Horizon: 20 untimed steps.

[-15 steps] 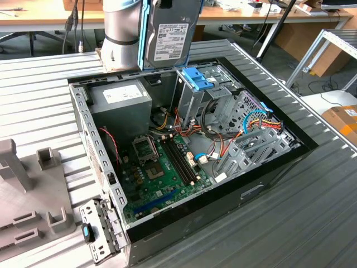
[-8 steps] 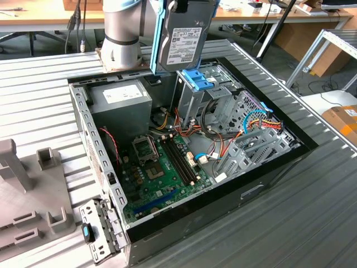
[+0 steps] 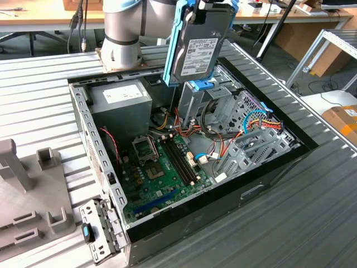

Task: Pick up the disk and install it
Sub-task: 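Pick up the disk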

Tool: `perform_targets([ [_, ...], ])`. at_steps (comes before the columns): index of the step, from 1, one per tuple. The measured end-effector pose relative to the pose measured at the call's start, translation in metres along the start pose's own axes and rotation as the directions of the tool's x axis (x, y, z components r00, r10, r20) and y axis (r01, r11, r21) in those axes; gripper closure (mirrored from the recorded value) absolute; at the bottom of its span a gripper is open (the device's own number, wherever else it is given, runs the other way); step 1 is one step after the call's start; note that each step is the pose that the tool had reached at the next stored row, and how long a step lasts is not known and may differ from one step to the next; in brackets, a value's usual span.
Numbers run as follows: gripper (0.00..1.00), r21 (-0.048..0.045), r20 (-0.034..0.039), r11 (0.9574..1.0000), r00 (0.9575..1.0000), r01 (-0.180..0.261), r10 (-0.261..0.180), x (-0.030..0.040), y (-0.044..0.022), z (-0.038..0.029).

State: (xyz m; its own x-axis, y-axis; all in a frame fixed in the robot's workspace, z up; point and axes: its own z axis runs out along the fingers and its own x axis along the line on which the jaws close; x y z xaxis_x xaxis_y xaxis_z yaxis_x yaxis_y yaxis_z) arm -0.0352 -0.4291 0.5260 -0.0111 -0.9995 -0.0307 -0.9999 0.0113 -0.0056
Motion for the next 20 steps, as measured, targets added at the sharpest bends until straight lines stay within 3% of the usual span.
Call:
perform_targets([
  [2, 0.64, 0.0, 0.0, 1.0, 1.0, 0.0, 0.0, 0.0147, -0.0013, -0.0003],
  [5, 0.64, 0.0, 0.0002, 1.0, 1.0, 0.0, 0.0, 0.0253, -0.0021, -0.0005],
  [7, 0.64, -0.0001, 0.0, 1.0, 1.0, 0.0, 0.0, 0.035, -0.0025, -0.0007],
  [8, 0.64, -0.0001, -0.0001, 1.0, 1.0, 0.0, 0.0, 0.0436, -0.003, -0.0009],
  [13, 0.64, -0.0001, 0.0, 1.0, 1.0, 0.0, 0.0, 0.0608, -0.0037, -0.0011],
  [18, 0.64, -0.0001, 0.0, 1.0, 1.0, 0.0, 0.0, 0.0822, -0.0052, -0.0015],
  [20, 0.64, -0.0001, -0.0001, 1.0, 1.0, 0.0, 0.0, 0.087, -0.0056, -0.0013],
])
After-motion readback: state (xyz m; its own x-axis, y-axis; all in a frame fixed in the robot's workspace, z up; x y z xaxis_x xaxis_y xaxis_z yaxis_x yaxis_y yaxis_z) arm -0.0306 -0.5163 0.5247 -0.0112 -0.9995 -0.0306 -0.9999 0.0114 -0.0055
